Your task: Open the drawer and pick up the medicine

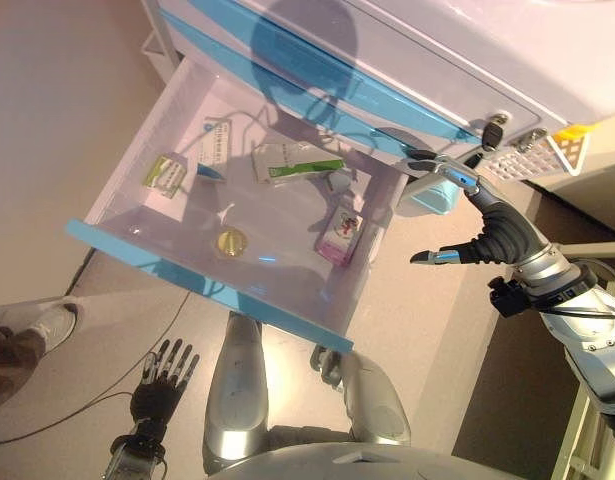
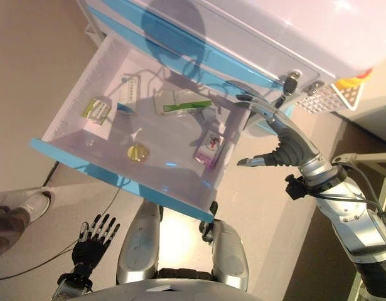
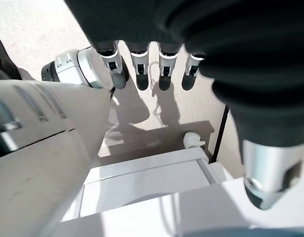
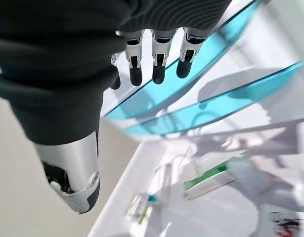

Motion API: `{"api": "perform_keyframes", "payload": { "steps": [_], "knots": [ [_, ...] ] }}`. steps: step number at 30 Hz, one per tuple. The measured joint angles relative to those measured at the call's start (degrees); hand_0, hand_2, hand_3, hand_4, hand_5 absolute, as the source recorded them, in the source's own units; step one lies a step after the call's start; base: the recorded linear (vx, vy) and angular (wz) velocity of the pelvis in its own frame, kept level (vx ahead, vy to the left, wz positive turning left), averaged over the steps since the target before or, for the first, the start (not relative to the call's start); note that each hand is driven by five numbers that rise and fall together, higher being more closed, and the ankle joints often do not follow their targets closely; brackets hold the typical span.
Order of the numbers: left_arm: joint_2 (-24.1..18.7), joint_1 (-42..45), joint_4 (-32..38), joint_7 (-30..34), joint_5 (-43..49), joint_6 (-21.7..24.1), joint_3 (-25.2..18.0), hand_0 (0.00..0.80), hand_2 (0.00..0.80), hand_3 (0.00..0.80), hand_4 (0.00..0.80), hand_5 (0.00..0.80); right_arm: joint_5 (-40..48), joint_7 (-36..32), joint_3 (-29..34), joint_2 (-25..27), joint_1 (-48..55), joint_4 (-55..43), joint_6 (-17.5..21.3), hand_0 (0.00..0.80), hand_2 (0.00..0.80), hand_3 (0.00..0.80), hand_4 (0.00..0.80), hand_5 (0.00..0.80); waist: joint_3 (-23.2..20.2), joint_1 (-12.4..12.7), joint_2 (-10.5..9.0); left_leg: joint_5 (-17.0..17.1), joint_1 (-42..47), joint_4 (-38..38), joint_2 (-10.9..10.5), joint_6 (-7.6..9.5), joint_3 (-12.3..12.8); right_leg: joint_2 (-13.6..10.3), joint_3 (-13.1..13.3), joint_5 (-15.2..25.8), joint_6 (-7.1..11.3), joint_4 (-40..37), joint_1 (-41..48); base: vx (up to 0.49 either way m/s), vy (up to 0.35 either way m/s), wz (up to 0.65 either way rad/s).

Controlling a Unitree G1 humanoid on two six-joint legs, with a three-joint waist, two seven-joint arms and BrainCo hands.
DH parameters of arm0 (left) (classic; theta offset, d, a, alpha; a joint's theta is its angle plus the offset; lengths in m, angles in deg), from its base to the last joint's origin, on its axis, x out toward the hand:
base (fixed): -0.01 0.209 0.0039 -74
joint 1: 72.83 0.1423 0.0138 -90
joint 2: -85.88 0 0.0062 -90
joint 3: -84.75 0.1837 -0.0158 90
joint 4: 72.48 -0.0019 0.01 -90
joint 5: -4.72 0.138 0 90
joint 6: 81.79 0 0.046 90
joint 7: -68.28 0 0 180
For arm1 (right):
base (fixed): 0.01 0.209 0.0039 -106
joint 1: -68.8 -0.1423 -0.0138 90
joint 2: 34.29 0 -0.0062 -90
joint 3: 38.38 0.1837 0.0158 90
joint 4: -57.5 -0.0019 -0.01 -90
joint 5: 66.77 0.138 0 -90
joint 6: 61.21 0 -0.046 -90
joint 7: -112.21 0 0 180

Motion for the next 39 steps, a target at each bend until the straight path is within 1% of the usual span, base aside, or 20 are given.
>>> {"api": "perform_keyframes", "payload": {
  "steps": [5,7,12,14,16,20,23,25,28,36,39],
  "knots": [
    [-1.1,0.0,0.9,-1.1,2.3,1.4,1.2,0.0,0.0,0.0,0.0,0.0,-3.1,-0.4,-6.5,-1.6,-5.0,-0.2,-2.2,0.0,0.0,0.0,0.0,0.0,0.1,1.8,-0.22,0.0,-0.1,-0.1,0.0,0.07,-0.1,0.4,-1.2,0.4,0.05,-1.9,1.6,-0.004,-0.041,0.12],
    [-1.8,-0.1,1.4,-2.4,3.8,1.9,1.7,0.0,0.0,0.0,0.0,0.0,-5.2,-0.7,-9.6,-3.3,-7.5,-0.2,-3.8,0.0,0.0,0.0,0.0,0.0,0.1,2.4,-0.28,0.0,-0.1,-0.2,0.0,0.07,-0.4,0.5,-2.0,0.5,0.06,-2.7,2.3,-0.004,-0.018,0.15],
    [-2.0,-0.5,2.4,-3.9,5.6,2.2,2.4,0.0,0.0,0.0,0.0,0.0,-8.8,-1.3,-16.0,-5.9,-13.8,1.2,-8.9,0.0,0.0,0.0,0.0,0.0,0.2,4.5,-0.39,0.0,-0.1,-0.2,-0.3,0.07,-1.2,0.6,-2.6,0.7,0.14,-3.6,3.1,-0.004,-0.016,0.1],
    [-2.7,-0.8,2.4,-4.7,7.0,2.2,3.3,0.0,0.0,0.0,0.0,0.0,-10.1,-1.1,-17.9,-6.8,-15.3,3.2,-10.8,0.0,0.0,0.0,0.0,0.0,0.2,5.0,-0.41,0.0,-0.2,-0.2,-0.7,0.07,-2.0,0.6,-3.4,0.7,0.19,-4.1,3.7,0.007,-0.013,0.19],
    [-3.3,-1.2,2.5,-5.0,8.3,2.2,3.4,0.0,0.0,0.0,0.0,0.0,-11.4,-0.7,-19.5,-7.5,-16.3,5.0,-12.7,0.0,0.0,0.0,0.0,0.0,0.2,6.2,-0.41,0.0,-0.4,-0.3,-0.9,0.06,-2.3,0.5,-3.6,0.7,0.2,-4.6,3.9,0.013,-0.005,0.14],
    [-4.6,-1.7,2.7,-5.9,10.1,2.3,4.2,0.0,0.0,0.0,0.0,0.0,-13.7,1.2,-24.1,-9.4,-20.0,9.8,-15.6,0.0,0.0,0.0,0.0,0.0,0.2,7.5,-0.42,0.0,-0.8,-0.4,-1.2,0.07,-2.7,0.6,-3.8,0.8,0.35,-5.0,3.9,0.014,-0.002,0.06],
    [-4.9,-1.8,2.7,-6.1,11.1,2.5,5.1,0.0,0.0,0.0,0.0,0.0,-13.7,2.3,-27.0,-10.1,-22.3,13.2,-17.0,0.0,0.0,0.0,0.0,0.0,0.2,8.2,-0.4,0.1,-1.1,-0.6,-1.6,0.13,-3.1,0.5,-4.2,0.8,0.5,-5.6,4.1,0.017,0.007,0.09],
    [-4.9,-1.8,2.7,-6.2,11.6,3.2,5.6,0.0,0.0,0.0,0.0,0.0,-13.9,2.7,-27.6,-11.3,-23.1,15.3,-17.7,0.0,0.0,0.0,0.0,0.0,0.3,8.3,-0.32,0.2,-1.0,-0.9,-2.0,0.21,-3.6,0.3,-4.9,1.0,0.66,-6.3,4.7,0.011,0.013,0.16],
    [-5.3,-2.3,2.8,-6.9,13.2,3.3,6.1,0.0,0.0,0.0,0.0,0.0,-15.4,3.0,-29.6,-12.3,-24.9,17.4,-18.7,0.0,0.0,0.0,0.0,0.0,0.3,9.4,-0.22,0.2,-1.1,-1.1,-2.4,0.21,-3.9,0.2,-5.2,1.0,0.8,-6.9,5.0,0.005,0.01,0.07],
    [-5.3,-3.7,2.7,-7.0,13.2,3.3,6.2,0.0,0.0,0.0,0.0,0.0,-19.9,2.9,-34.8,-15.3,-28.2,24.7,-21.1,0.0,0.0,0.0,0.0,0.0,0.7,10.6,0.33,0.2,-1.1,-1.1,-2.9,0.2,-4.8,0.0,-5.6,1.0,0.84,-7.3,5.4,0.014,0.004,0.05],
    [-5.4,-4.3,2.7,-7.0,13.2,3.3,6.2,0.0,0.0,0.0,0.0,0.0,-21.0,2.4,-36.5,-16.8,-29.1,27.8,-21.4,0.0,0.0,0.0,0.0,0.0,0.8,11.1,0.53,0.2,-1.4,-1.2,-3.2,0.21,-5.2,-0.2,-6.2,1.0,0.88,-7.5,5.6,0.013,0.0,0.09]
  ]
}}
